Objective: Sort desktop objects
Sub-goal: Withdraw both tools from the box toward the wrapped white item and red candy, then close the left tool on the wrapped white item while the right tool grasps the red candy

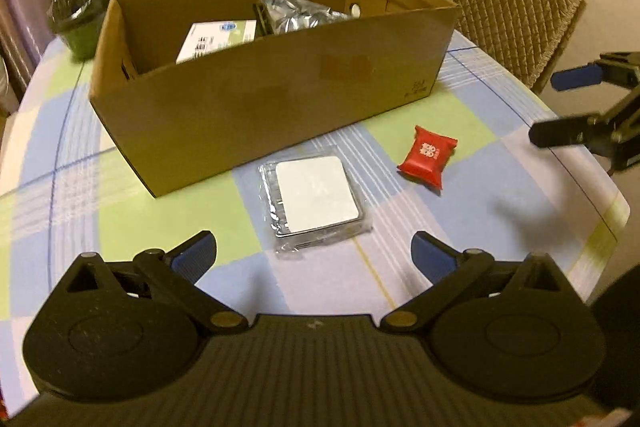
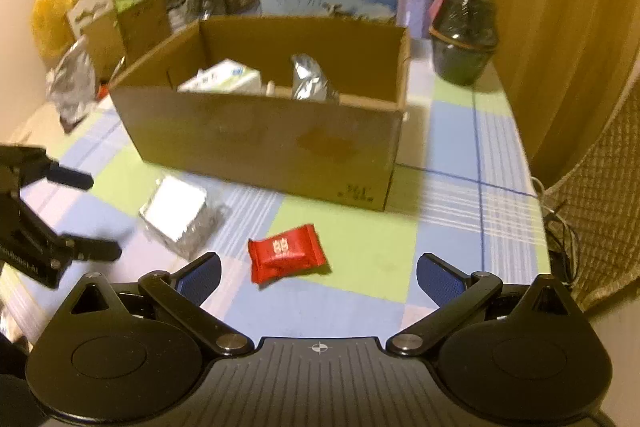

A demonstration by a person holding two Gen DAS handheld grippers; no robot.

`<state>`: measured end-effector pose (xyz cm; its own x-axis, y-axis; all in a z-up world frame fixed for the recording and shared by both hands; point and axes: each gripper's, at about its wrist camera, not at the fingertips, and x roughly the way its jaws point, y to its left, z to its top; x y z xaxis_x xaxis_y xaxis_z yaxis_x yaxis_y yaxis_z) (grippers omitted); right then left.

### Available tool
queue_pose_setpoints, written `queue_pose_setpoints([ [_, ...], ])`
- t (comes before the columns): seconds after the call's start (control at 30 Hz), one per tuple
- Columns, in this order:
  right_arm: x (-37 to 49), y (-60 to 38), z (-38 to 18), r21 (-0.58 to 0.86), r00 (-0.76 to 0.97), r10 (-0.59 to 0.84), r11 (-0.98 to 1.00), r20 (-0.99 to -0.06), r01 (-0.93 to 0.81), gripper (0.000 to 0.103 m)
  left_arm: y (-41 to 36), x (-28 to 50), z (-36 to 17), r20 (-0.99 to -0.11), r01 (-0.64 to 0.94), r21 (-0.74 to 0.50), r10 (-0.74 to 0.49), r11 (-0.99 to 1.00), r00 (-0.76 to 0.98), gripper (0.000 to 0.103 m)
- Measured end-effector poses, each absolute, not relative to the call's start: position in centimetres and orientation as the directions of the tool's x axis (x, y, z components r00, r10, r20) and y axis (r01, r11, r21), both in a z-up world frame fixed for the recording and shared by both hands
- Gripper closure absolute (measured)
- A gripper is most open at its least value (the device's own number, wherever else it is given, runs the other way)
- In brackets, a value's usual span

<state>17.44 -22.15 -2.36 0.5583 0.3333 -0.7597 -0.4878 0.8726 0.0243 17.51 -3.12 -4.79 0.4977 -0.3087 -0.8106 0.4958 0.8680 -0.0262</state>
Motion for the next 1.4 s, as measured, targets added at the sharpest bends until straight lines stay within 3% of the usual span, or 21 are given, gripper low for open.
queue_pose_setpoints([
  [0.2,18.9,-21.8,-5.2,0.029,0.524,0.343,0.856,-0.78,-0.517,0.002,-4.1,18.9,-6.3,-0.79,0.485,-0.052,-0.332,0.873,0.514,0.001],
  [0.63,21.0,-20.1,-8.7,0.021,0.475,0.386,0.793,-0.791,-0.609,0.002,-6.0,21.8,-10.4,-0.831,0.443,-0.051,-0.285,0.895,0.479,0.006],
  [0.9,21.7,-18.8,-9.7,-0.01,0.472,0.397,0.757,-0.787,-0.654,0.002,-5.6,22.4,-10.4,-0.83,0.428,-0.062,-0.285,0.902,0.479,0.034],
  [1.1,21.3,-18.3,-10.5,-0.03,0.483,0.405,0.742,-0.776,-0.67,0.002,-5.4,22.2,-10.2,-0.83,0.438,-0.056,-0.286,0.897,0.478,0.037],
  [1.4,21.7,-18.3,-11.3,-0.01,0.492,0.398,0.769,-0.774,-0.639,0.024,-5.5,22.3,-10.2,-0.829,0.436,-0.054,-0.284,0.898,0.482,0.03],
])
